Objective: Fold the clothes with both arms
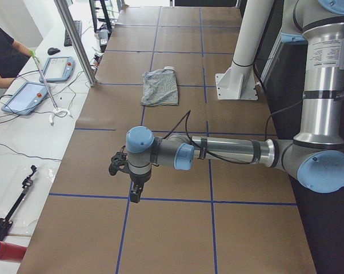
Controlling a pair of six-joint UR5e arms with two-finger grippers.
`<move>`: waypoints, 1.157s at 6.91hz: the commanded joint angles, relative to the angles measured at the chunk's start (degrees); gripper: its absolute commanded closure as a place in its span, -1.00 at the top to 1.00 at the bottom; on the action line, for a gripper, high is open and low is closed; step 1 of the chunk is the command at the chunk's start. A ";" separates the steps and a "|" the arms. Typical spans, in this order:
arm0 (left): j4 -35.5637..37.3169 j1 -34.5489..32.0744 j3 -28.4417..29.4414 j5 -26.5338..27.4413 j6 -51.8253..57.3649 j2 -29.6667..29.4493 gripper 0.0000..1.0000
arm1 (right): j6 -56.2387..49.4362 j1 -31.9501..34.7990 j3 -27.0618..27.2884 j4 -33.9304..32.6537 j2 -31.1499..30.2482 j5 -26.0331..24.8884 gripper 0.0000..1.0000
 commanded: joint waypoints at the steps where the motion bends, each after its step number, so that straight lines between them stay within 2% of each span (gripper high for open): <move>1: 1.29 0.02 -0.31 0.02 -0.03 0.01 1.00 | 0.08 -0.05 -0.87 0.49 -0.16 0.09 1.00; 5: 1.82 0.02 -0.05 -0.07 -0.20 0.10 1.00 | 5.94 -0.05 -1.49 3.82 -0.16 0.27 1.00; 8: 1.82 0.02 0.30 -0.07 -0.38 0.10 1.00 | 7.11 -0.05 -1.49 3.92 -0.16 0.27 1.00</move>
